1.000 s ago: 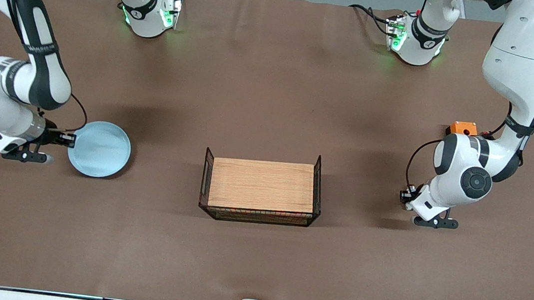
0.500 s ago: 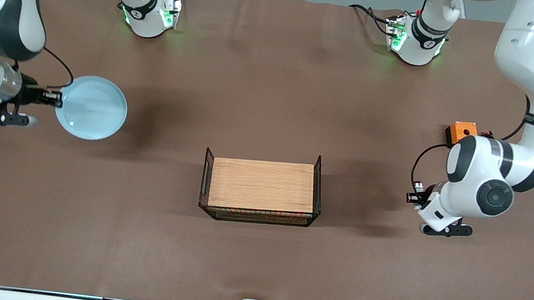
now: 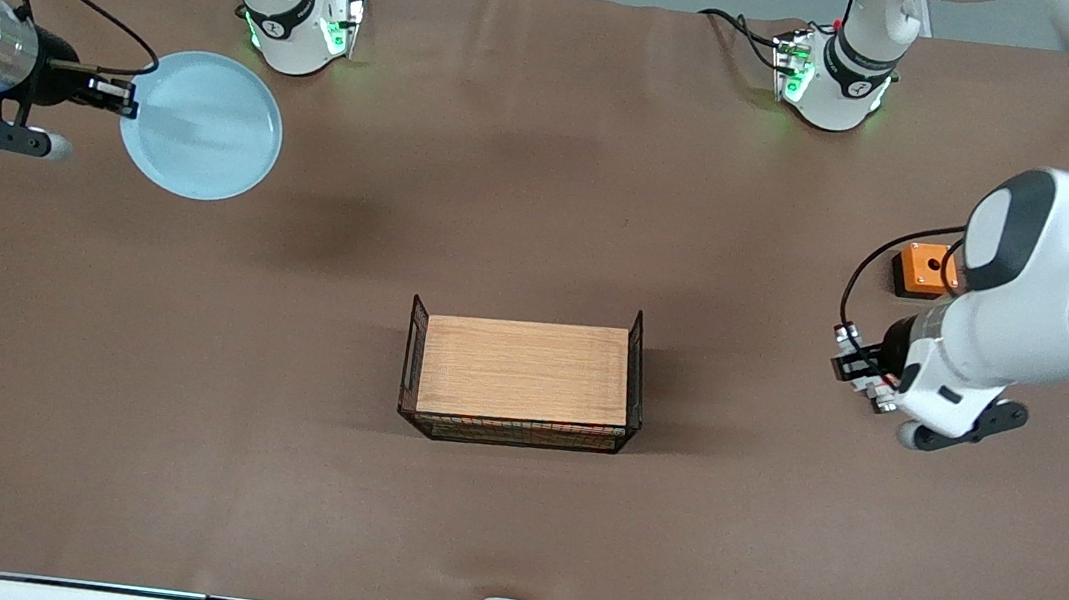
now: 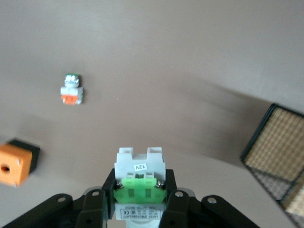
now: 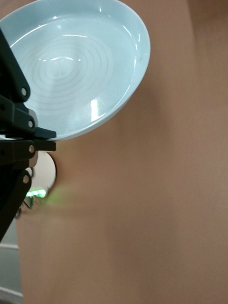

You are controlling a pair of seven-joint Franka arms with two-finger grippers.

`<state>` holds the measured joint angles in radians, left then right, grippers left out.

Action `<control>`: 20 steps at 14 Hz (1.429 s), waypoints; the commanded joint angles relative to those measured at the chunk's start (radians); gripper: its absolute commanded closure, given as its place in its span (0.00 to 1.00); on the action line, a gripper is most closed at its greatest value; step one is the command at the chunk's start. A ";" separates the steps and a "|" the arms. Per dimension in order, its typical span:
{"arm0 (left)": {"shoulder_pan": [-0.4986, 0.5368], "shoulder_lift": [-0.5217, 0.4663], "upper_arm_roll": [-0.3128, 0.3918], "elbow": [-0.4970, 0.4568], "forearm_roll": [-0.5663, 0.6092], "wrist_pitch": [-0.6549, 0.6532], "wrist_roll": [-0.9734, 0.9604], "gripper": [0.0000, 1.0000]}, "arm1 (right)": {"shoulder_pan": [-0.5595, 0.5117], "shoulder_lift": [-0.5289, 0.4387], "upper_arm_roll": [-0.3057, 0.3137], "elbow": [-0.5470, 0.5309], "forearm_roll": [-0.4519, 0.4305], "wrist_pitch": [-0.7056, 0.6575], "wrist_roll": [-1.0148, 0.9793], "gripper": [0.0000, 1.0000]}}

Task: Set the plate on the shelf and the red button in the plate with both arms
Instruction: 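Lift the plate with the right gripper while the left gripper lifts the switch, then lower the plate onto the wooden tray with the right gripper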

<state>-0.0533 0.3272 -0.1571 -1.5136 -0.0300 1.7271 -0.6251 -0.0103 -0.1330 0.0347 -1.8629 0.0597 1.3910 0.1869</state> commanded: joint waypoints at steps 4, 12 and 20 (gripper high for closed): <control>0.003 -0.025 -0.053 0.055 -0.039 -0.077 -0.403 1.00 | 0.251 0.015 -0.004 0.074 0.080 -0.027 0.521 0.99; 0.004 -0.019 -0.052 0.067 -0.079 -0.055 -0.785 1.00 | 0.558 0.044 -0.006 0.114 0.140 0.133 1.210 0.99; 0.013 -0.004 -0.052 0.067 -0.073 -0.055 -0.737 1.00 | 0.682 0.174 -0.009 0.169 0.155 0.467 1.773 1.00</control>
<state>-0.0501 0.3085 -0.2043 -1.4688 -0.0913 1.6754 -1.3858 0.6456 -0.0064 0.0418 -1.7597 0.2078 1.8442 1.8608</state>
